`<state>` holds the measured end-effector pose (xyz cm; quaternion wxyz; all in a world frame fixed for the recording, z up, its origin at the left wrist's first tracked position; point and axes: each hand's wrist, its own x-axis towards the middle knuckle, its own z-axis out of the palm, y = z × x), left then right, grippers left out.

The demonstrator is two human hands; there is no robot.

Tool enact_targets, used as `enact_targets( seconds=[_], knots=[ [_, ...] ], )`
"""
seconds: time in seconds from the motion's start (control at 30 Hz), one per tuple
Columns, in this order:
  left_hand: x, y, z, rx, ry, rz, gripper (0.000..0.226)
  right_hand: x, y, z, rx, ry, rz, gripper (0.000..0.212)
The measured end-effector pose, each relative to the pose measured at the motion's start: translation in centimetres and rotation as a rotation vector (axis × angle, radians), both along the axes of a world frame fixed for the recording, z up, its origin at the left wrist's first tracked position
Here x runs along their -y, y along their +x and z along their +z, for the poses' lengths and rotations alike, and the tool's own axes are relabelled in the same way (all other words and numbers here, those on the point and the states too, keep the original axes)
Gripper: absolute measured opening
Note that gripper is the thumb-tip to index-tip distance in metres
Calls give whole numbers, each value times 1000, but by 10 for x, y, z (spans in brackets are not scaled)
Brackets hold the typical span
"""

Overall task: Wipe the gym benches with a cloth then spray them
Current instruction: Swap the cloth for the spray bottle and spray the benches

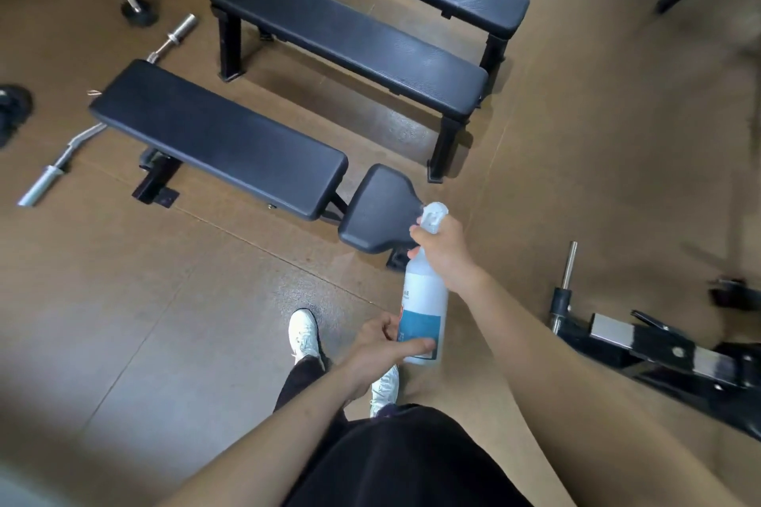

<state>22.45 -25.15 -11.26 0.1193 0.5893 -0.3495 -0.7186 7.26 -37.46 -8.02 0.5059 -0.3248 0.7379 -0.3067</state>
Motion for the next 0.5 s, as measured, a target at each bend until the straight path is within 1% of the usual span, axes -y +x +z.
enact_targets(
  seconds=[0.07, 0.13, 0.2, 0.23, 0.3, 0.4, 0.5],
  knots=[
    [-6, -8, -1, 10, -16, 1, 82, -9, -9, 0, -41, -20, 11, 11],
    [-9, -11, 1, 15, -23, 16, 82, -14, -13, 1, -47, -46, 25, 12],
    [-8, -10, 3, 18, -33, 47, 75, -12, -9, 4, -22, -72, 56, 10],
    [-7, -7, 5, 20, -33, 56, 70, -9, -4, 6, -5, -82, 71, 13],
    [-3, 3, 6, 15, -31, 80, 66, 2, 12, 10, -14, -97, 126, 20],
    [12, 29, 4, -3, -40, 136, 73, 25, 47, 13, -129, -92, 212, 28],
    [35, 68, -1, 3, -67, 177, 70, 53, 89, 13, -171, -80, 209, 33]
  ],
)
